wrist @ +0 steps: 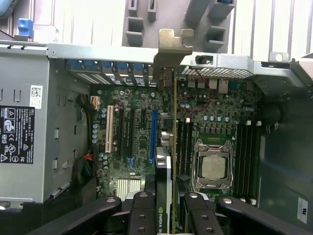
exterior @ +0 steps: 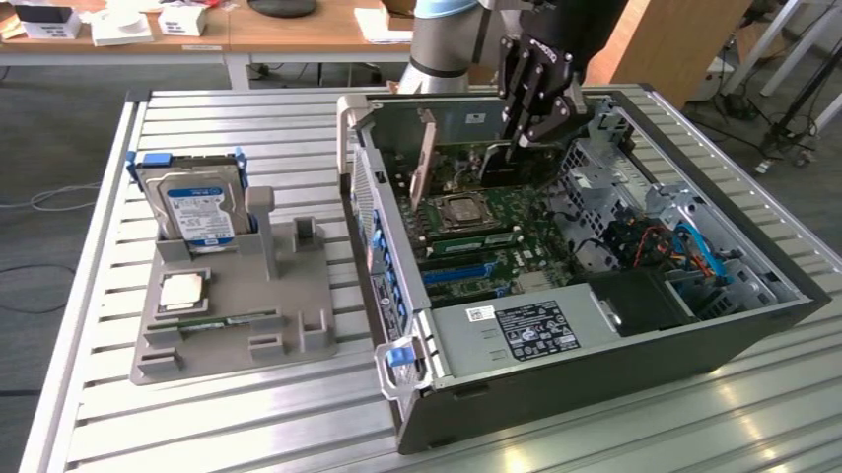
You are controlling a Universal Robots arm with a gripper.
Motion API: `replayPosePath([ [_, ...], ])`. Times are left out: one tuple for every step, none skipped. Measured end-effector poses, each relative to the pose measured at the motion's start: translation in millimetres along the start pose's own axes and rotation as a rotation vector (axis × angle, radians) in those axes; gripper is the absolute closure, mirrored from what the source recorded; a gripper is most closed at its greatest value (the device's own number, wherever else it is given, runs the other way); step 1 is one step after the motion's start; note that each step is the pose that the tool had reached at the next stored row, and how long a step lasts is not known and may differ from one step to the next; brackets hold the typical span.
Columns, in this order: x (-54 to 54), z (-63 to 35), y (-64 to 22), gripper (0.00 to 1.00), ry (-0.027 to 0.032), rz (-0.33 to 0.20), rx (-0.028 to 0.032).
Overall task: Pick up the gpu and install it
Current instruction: 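Insert the gpu into the slot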
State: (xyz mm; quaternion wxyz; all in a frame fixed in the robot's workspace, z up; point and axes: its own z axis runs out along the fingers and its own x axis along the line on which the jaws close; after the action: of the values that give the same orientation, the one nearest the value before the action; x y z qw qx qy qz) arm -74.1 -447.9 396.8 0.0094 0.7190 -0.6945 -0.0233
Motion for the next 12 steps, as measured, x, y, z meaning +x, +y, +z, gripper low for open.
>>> replayPosePath([
  [0.0,0.1,-0.2,0.73,-0.0002,0.005,0.0001],
  [0.0,0.2,-0.2,0.73,-0.0004,0.011,0.0002],
  [0.0,0.3,-0.3,0.73,-0.0007,0.017,0.0004],
  [0.0,0.4,-0.3,0.73,-0.0010,0.021,0.0004],
  [0.0,0.4,-0.3,0.73,-0.0010,0.022,0.0005],
  [0.0,0.4,-0.3,0.73,-0.0010,0.022,0.0005],
  [0.0,0.4,-0.3,0.73,-0.0010,0.022,0.0005],
  [0.0,0.4,-0.3,0.73,-0.0010,0.022,0.0004],
  [0.0,0.4,-0.3,0.73,-0.0011,0.022,0.0005],
  [0.0,0.4,-0.3,0.73,-0.0011,0.022,0.0005],
  [0.0,0.4,-0.3,0.73,-0.0011,0.022,0.0005],
  [0.0,0.6,-0.4,0.73,-0.0013,0.022,0.0006],
])
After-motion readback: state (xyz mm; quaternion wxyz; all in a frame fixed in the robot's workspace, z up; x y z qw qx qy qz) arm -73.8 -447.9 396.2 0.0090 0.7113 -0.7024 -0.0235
